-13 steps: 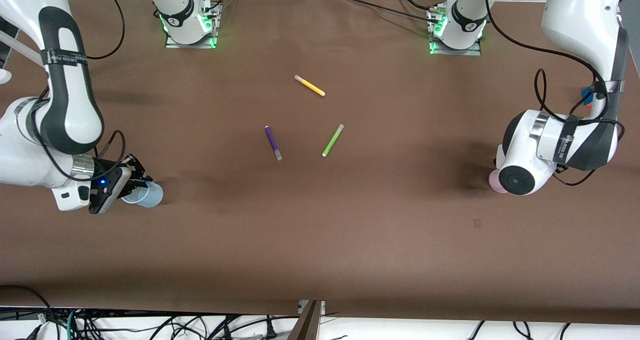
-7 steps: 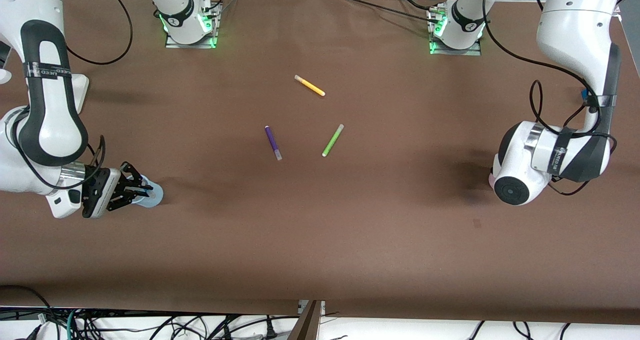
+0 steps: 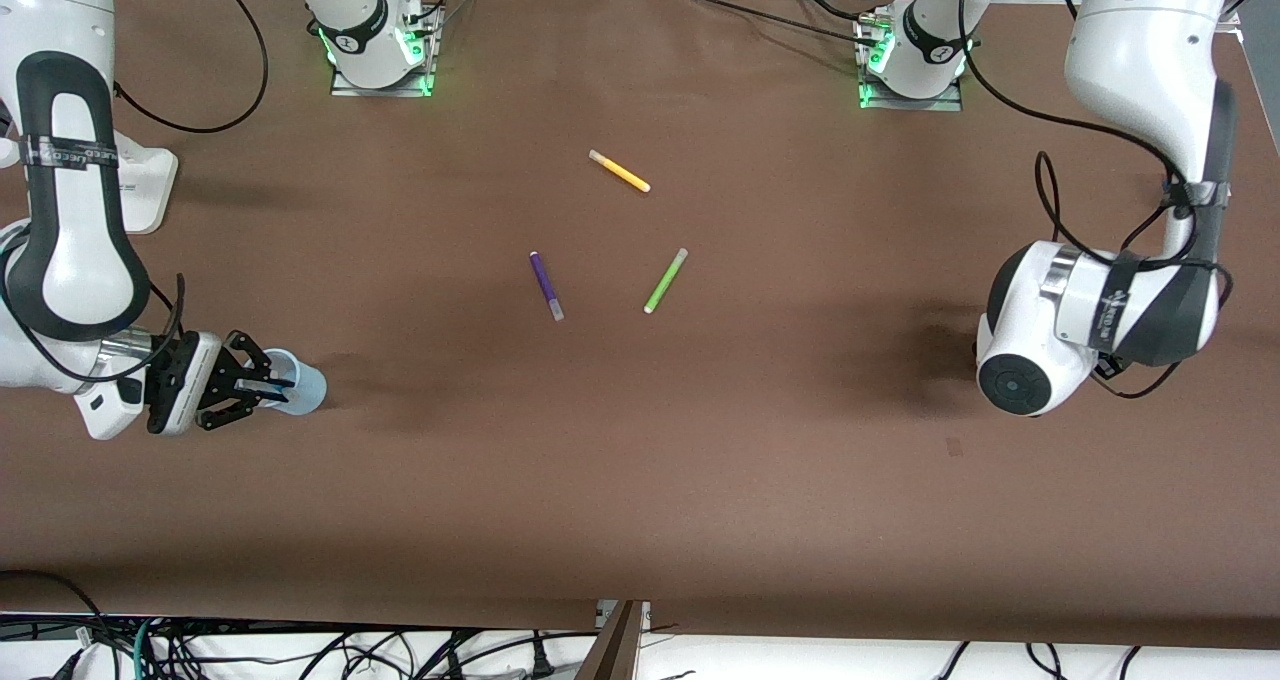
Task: Place pink and blue markers in matching cups
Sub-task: 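Drop the pink marker into the pink cup while the right gripper drops blue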
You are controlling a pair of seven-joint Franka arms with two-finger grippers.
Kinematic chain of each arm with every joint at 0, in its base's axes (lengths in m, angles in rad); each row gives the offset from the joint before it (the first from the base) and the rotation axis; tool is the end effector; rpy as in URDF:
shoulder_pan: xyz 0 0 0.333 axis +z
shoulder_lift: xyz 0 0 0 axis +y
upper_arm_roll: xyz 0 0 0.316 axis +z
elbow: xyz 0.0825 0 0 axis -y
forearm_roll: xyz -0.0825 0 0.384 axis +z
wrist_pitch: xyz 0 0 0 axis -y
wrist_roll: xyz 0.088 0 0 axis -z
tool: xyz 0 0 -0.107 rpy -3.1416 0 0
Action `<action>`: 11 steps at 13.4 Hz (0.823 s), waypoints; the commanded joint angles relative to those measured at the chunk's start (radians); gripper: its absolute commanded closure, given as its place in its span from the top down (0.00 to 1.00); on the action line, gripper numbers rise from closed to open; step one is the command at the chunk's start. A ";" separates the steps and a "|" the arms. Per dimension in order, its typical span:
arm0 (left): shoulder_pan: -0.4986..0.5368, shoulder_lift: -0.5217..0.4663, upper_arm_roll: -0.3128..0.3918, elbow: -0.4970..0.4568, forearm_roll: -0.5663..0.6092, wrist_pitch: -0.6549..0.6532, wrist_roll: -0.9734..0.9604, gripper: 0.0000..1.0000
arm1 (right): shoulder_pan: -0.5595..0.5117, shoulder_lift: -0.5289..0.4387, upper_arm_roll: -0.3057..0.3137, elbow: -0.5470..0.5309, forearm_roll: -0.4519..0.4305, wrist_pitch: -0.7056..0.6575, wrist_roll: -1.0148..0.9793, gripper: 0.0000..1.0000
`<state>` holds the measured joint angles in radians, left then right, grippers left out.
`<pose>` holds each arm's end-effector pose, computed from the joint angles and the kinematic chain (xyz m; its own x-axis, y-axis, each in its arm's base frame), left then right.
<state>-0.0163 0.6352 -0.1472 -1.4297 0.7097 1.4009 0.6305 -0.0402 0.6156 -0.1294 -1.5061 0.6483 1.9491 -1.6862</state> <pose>0.6528 -0.0111 0.3126 0.4119 -0.4868 -0.7703 -0.8105 -0.5821 -0.0655 0.6939 -0.0633 0.3035 0.3252 0.8167 0.4766 0.9456 -0.2828 -0.1608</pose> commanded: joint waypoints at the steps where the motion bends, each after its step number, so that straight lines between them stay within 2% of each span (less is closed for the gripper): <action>1: -0.007 -0.090 -0.005 0.076 -0.138 -0.030 -0.070 1.00 | -0.043 0.027 0.014 0.021 0.088 -0.012 -0.108 0.00; 5: -0.005 -0.146 -0.005 0.213 -0.372 -0.030 -0.227 1.00 | -0.056 0.030 0.014 0.015 0.117 -0.021 -0.153 0.00; 7: 0.002 -0.189 -0.005 0.238 -0.470 -0.022 -0.308 1.00 | -0.066 0.030 0.014 0.010 0.137 -0.032 -0.190 0.00; 8: 0.010 -0.219 -0.002 0.245 -0.540 -0.019 -0.369 1.00 | -0.070 0.030 0.014 0.012 0.137 -0.038 -0.181 0.70; 9: 0.012 -0.244 0.001 0.245 -0.588 -0.011 -0.424 1.00 | -0.081 0.029 0.014 0.013 0.137 -0.044 -0.178 1.00; 11: 0.012 -0.308 0.001 0.229 -0.656 0.027 -0.513 1.00 | -0.092 0.021 0.014 0.020 0.139 -0.061 -0.158 1.00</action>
<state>-0.0101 0.3915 -0.1471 -1.1780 0.1142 1.4006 0.1911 -0.1044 0.6404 -0.1277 -1.5027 0.7548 1.9233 -1.8389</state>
